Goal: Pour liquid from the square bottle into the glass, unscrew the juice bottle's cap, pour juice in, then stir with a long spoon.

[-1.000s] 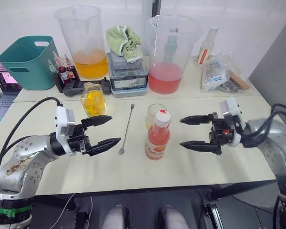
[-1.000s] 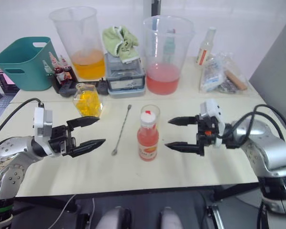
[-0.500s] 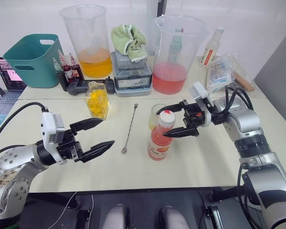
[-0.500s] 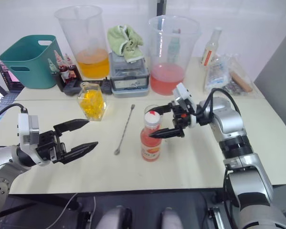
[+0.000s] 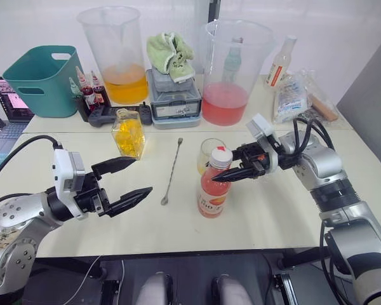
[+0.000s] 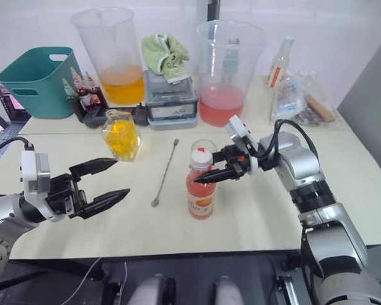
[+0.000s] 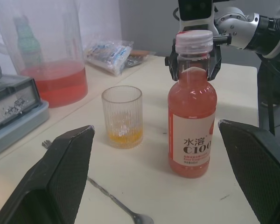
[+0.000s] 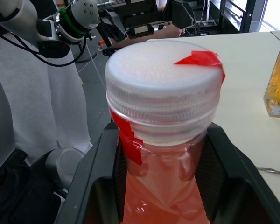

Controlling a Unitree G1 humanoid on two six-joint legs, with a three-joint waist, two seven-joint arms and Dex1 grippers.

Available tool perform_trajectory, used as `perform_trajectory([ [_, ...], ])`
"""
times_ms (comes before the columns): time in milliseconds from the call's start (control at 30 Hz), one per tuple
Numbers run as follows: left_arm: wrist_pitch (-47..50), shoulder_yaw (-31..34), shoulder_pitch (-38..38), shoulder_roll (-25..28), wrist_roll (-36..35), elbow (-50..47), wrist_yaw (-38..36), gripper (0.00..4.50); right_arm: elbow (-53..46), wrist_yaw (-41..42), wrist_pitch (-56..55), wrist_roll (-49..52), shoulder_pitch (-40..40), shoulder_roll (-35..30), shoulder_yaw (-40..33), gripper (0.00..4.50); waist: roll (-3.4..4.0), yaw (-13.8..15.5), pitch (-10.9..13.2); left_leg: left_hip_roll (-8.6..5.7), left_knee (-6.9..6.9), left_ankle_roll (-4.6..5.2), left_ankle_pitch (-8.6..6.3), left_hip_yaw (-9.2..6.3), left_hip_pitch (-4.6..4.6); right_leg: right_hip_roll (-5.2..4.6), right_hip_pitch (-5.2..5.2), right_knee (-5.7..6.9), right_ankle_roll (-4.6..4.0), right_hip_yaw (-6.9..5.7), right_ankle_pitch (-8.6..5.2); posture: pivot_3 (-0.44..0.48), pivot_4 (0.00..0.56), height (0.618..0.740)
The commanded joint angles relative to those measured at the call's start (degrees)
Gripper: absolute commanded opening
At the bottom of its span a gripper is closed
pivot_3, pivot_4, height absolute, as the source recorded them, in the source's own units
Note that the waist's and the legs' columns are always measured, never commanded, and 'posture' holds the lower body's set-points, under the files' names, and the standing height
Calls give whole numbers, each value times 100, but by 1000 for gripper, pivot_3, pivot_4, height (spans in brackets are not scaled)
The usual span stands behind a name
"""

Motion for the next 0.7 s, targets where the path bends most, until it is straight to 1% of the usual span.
perform_trajectory([
  [33,-51,-84,-136,18,-33,51,-92,4500,-786,-83,300,257,211,-148,-530,1455,0,3,0,-1,-1,0,0,0,-1,-2,-1,-1,0,0,0,0,150,740],
  [233,-121,-521,-386,24,122,338,-440,4500,-2521,-1612,741,290,1130,-225,-1359,1454,0,5,0,1,-4,0,0,1,-4,-3,-5,0,0,1,0,0,150,740],
  [367,-143,-840,-703,10,203,669,-794,4500,-3673,-2855,1227,391,1735,-221,-1907,1453,0,25,0,1,-4,-1,1,2,-3,-2,-5,-1,0,1,0,0,150,740],
  [533,-228,-1233,-1233,-68,379,1214,-1241,4500,-4918,-4438,1903,384,2365,20,-2184,1453,0,54,0,1,-2,0,2,5,-4,6,-4,-1,0,2,0,0,150,740],
  [700,-321,-1517,-1638,-169,538,1657,-1596,4500,-5702,-5845,2679,591,2865,407,-2362,1453,-1,53,0,1,-1,1,2,7,-4,13,-4,-1,1,3,-1,0,150,740],
])
